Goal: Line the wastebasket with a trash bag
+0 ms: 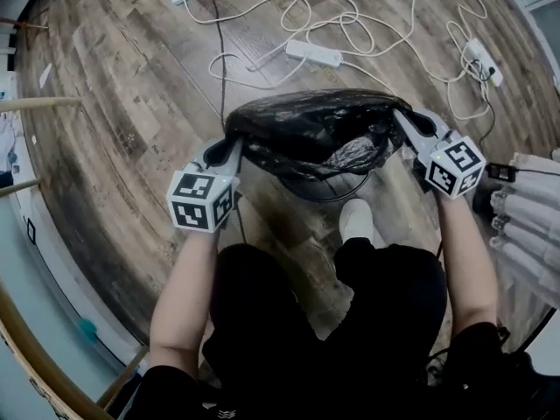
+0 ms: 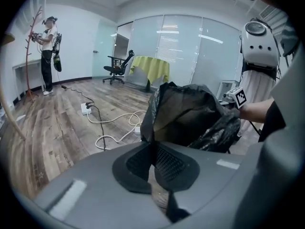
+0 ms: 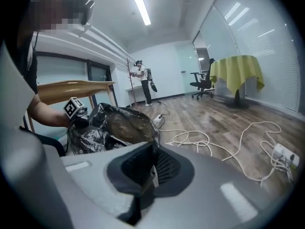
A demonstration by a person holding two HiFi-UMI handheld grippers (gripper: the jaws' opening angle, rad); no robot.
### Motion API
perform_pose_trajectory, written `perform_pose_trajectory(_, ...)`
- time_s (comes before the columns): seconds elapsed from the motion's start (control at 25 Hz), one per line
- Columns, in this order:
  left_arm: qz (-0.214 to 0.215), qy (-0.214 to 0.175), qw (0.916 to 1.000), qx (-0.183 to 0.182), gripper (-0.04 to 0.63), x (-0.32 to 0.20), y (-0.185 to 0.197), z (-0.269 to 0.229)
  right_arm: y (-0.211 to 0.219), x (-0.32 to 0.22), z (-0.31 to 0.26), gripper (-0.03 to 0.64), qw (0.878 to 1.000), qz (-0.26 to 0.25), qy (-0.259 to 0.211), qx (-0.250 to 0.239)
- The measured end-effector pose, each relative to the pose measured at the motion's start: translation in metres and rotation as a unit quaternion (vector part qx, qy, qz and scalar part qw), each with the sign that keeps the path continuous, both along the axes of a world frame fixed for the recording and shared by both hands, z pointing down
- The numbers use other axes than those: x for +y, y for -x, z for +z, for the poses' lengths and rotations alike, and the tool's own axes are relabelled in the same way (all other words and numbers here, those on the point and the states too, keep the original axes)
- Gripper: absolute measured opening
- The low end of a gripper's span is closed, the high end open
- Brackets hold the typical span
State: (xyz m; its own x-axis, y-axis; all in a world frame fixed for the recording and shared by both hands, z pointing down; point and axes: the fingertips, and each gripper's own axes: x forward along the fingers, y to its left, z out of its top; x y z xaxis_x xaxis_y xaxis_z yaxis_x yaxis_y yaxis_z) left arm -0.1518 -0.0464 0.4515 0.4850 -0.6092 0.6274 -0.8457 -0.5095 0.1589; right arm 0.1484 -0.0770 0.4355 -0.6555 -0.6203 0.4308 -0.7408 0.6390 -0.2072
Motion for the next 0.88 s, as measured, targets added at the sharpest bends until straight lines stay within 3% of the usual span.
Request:
perform_pose_trajectory(0.28, 0.045, 0.046, 0.9973, 0.035, 0.008, 0.001, -0.012, 0.034, -0.013, -0.015, 0.031, 0.002, 0.998, 0.025, 0.037, -0.035)
perform_pose_trajectory(0.52, 0.06, 0.097, 0.9904, 0.078, 0.008, -0.006, -0.005, 0.064, -0.013, -0.026, 0.071, 0.002, 0.993, 0.016, 0.106, -0.044)
perform_pose_trajectory(0.6, 0.071, 0.147, 0.9801, 0.113, 0.006, -0.003, -0.007, 0.082, -0.014, -0.031, 0.088, 0.002, 0.99, 0.018, 0.132, -0.054)
perform_pose_trajectory(0.72, 0.078, 0.208, 0.9578, 0.183, 0.008, 0.005, -0.01, 0.096, -0.015, -0.033, 0.114, 0.002, 0.982, 0.02, 0.175, -0.068)
perform_pose_trajectory(0.88, 0.092, 0.26, 0.9385, 0.208, 0.008, 0.027, -0.007, 0.116, -0.021, -0.011, 0.162, 0.002, 0.966, 0.008, 0.251, -0.066)
